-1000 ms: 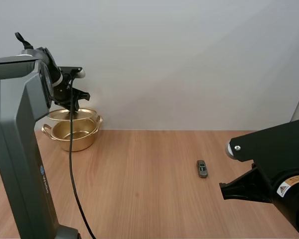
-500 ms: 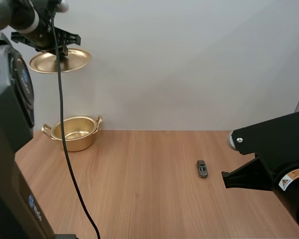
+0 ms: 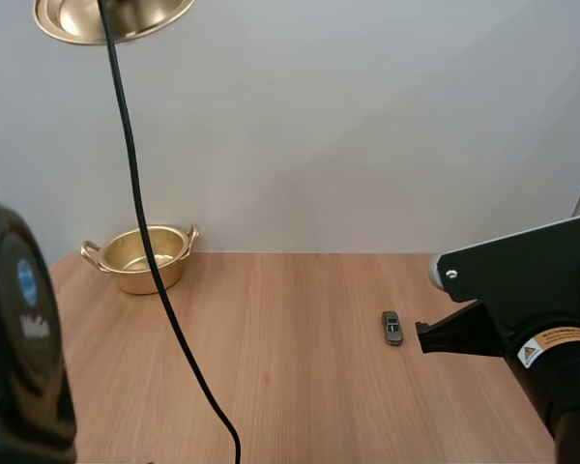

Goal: Open the pot, put the car inside, and close it

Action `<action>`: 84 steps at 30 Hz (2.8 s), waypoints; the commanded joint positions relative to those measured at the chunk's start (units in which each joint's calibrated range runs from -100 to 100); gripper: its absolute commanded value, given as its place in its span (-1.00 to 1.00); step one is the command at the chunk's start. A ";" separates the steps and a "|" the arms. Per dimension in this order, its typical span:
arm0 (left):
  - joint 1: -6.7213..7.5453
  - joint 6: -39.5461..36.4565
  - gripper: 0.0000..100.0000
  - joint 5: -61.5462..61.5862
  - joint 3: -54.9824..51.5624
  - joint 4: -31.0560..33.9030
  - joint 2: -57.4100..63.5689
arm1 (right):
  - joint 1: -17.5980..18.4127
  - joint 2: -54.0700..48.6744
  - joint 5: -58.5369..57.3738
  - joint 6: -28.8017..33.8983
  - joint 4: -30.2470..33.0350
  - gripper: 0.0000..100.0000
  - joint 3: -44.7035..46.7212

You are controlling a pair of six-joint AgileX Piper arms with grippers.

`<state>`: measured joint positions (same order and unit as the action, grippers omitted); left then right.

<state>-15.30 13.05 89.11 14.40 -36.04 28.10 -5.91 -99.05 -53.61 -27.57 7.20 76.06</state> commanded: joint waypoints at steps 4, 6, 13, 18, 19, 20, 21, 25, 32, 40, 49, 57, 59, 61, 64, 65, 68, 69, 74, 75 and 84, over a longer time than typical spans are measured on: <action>-0.05 0.07 -1.00 0.18 -0.05 0.29 6.58 | -0.01 8.36 0.87 -0.03 -0.07 -1.00 0.11; -0.05 0.07 -1.00 0.18 -0.05 0.37 7.90 | -0.01 13.46 1.69 -0.03 -0.07 -1.00 0.11; -0.05 0.07 -1.00 0.18 -0.05 0.25 13.07 | -0.01 31.30 11.06 -0.03 0.03 -1.00 -4.85; -0.05 0.07 -1.00 0.18 -0.05 0.76 15.89 | -0.01 38.90 16.16 -0.03 -0.63 -1.00 -9.01; -0.05 0.07 -1.00 0.18 -0.05 1.03 16.43 | -0.01 40.45 16.16 -0.03 -0.76 -1.00 -9.43; -0.05 0.07 -1.00 0.18 -0.05 1.40 16.78 | -0.01 42.10 16.69 -0.03 -1.15 -1.00 -9.51; -0.05 0.07 -1.00 0.18 -0.05 1.67 17.28 | -0.01 43.73 17.16 -0.03 -1.42 -1.00 -9.67; -0.05 0.79 -1.00 0.18 -0.05 1.98 18.50 | -0.01 51.31 19.82 -0.03 -1.42 -1.00 -10.08; -0.05 1.23 -1.00 0.18 -0.05 1.98 18.62 | -0.01 59.76 26.72 1.33 -3.31 0.68 -10.23; -0.05 2.37 -1.00 0.18 -0.05 1.98 18.62 | -0.01 63.37 15.82 0.24 -16.86 0.86 -17.51; -0.05 2.35 -1.00 0.18 -0.05 2.08 18.35 | -0.01 70.00 6.16 -6.46 -26.00 0.79 -21.53; -0.05 2.35 -1.00 0.18 -0.05 2.08 17.82 | -0.01 76.52 6.73 -9.88 -26.87 0.78 -21.53; -0.05 2.35 -1.00 0.18 -0.05 2.08 17.63 | -0.01 77.58 6.73 -11.21 -27.55 0.78 -21.53; -0.05 2.35 -1.00 0.18 -0.05 2.08 17.29 | -0.01 78.80 7.41 -12.37 -28.28 0.76 -21.83; -0.05 2.35 -1.00 0.18 -0.05 2.08 17.01 | -0.01 80.12 10.22 -13.69 -28.54 0.66 -22.27; -0.05 2.35 -1.00 0.18 -0.05 2.08 17.01 | -0.01 80.47 10.98 -14.09 -28.54 0.64 -22.27; -0.05 2.35 -1.00 0.18 -0.05 2.08 17.01 | -0.01 82.48 12.06 -16.07 -29.90 0.62 -22.27; -0.05 2.35 -1.00 0.18 -0.05 1.78 17.04 | -0.01 83.40 12.29 -16.64 -30.34 0.62 -22.27; -0.05 2.35 -1.00 0.18 -0.05 1.14 17.04 | -0.01 87.27 12.82 -18.61 -30.95 0.62 -23.18; -0.05 2.35 -1.00 0.18 -0.05 1.08 17.04 | -0.01 87.96 12.82 -18.61 -30.95 0.62 -23.52; -0.05 2.35 -1.00 0.18 -0.05 0.94 17.04 | 0.15 94.72 12.82 -19.84 -31.07 0.56 -27.14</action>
<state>-15.30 15.46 89.28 14.40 -35.08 45.12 -5.83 -5.05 -40.91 -47.45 -23.80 49.01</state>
